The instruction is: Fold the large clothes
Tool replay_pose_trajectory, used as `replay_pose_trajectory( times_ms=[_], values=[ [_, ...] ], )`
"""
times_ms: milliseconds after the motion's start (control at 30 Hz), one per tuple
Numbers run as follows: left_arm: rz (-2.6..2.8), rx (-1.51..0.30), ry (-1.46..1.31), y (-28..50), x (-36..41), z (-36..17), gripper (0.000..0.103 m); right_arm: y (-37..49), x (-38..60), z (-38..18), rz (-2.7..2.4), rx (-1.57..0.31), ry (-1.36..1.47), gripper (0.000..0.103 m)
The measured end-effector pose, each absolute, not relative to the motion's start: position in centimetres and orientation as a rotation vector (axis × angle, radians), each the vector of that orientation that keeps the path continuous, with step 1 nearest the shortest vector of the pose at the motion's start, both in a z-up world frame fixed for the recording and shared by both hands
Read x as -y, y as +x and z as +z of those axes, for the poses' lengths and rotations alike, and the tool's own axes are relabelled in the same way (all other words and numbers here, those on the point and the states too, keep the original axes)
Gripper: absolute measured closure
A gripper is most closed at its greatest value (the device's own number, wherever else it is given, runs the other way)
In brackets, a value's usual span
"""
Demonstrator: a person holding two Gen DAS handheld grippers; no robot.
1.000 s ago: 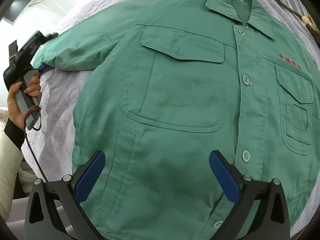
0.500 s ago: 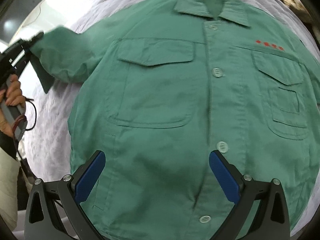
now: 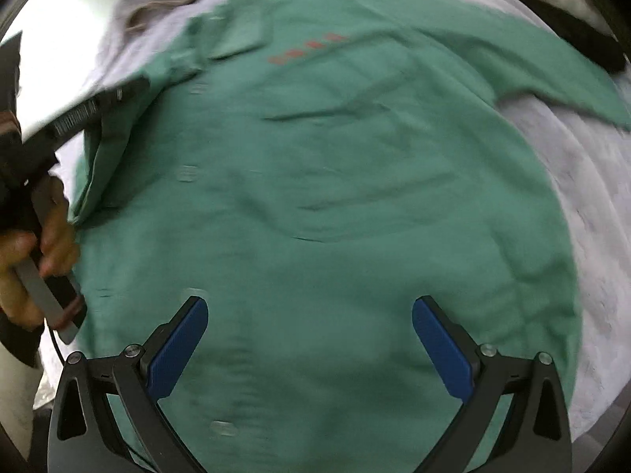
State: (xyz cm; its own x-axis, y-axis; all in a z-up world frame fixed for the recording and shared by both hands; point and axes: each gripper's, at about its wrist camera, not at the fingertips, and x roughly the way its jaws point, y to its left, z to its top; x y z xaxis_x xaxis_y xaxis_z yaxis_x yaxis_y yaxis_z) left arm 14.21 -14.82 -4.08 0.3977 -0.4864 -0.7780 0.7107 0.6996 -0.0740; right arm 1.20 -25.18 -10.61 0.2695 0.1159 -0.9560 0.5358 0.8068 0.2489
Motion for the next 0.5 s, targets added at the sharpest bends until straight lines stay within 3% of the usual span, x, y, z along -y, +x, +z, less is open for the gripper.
replay_pose_trajectory(
  times_ms=[67,167,300,500],
  values=[
    [-0.740,-0.912,0.369,13.1,15.6,-6.3,0.090,0.9,26.3,-10.9,-0.322,-1.285,0.629,0.000],
    [-0.759,-0.963,0.364,12.0,15.3,-8.0,0.027,1.3,27.4,-10.4,-0.331,-1.269,0.624,0.000],
    [-0.738,-0.931,0.414,10.2,13.3,-7.2,0.026,4.0,27.6,-8.7,-0.299,-1.224,0.576,0.000],
    [-0.484,-0.916,0.320,10.5,3.8,-5.7,0.026,10.6,23.6,-5.8,-0.115,-1.148,0.478,0.000]
  ],
)
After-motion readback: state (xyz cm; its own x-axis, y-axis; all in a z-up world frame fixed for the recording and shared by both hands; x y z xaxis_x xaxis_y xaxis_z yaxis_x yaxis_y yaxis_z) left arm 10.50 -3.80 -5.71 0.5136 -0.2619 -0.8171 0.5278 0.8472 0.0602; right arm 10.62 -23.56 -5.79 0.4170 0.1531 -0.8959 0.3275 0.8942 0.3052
